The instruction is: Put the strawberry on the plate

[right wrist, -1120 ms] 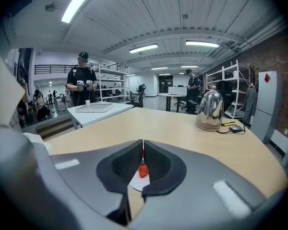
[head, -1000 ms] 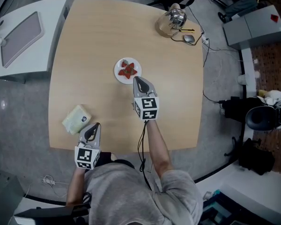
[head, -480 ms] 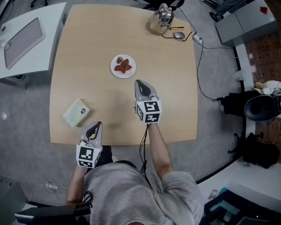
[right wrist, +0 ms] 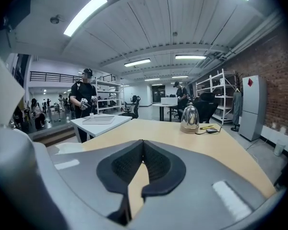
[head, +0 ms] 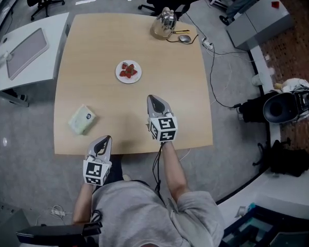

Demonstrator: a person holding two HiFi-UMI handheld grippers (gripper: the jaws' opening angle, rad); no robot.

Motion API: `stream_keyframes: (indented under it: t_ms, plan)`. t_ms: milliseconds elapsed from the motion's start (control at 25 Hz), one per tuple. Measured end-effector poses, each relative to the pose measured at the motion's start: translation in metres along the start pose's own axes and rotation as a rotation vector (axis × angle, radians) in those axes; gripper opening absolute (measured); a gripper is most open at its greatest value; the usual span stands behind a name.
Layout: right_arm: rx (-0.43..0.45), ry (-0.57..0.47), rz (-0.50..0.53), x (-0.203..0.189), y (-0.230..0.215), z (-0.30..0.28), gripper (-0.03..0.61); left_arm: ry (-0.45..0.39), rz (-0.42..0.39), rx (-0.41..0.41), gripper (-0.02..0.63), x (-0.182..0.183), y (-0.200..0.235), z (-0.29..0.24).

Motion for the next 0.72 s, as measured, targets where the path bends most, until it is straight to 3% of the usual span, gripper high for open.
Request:
stream_keyframes:
  t_ms: [720]
  plan:
    - [-0.023, -0.096, -0.034, -0.035, 0.034, 0.127, 0.006, -0.110, -0.026, 0.027, 0.020, -0.016, -0.050, 0.061]
Point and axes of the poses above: the fingertips, and each gripper's own axes: z backward along the fingers, y to its left, x out of its top, the point moved 10 cm from there along z, backward along the fingers, and after that the axes turned 7 degrees about y, right-handed, at the moved point
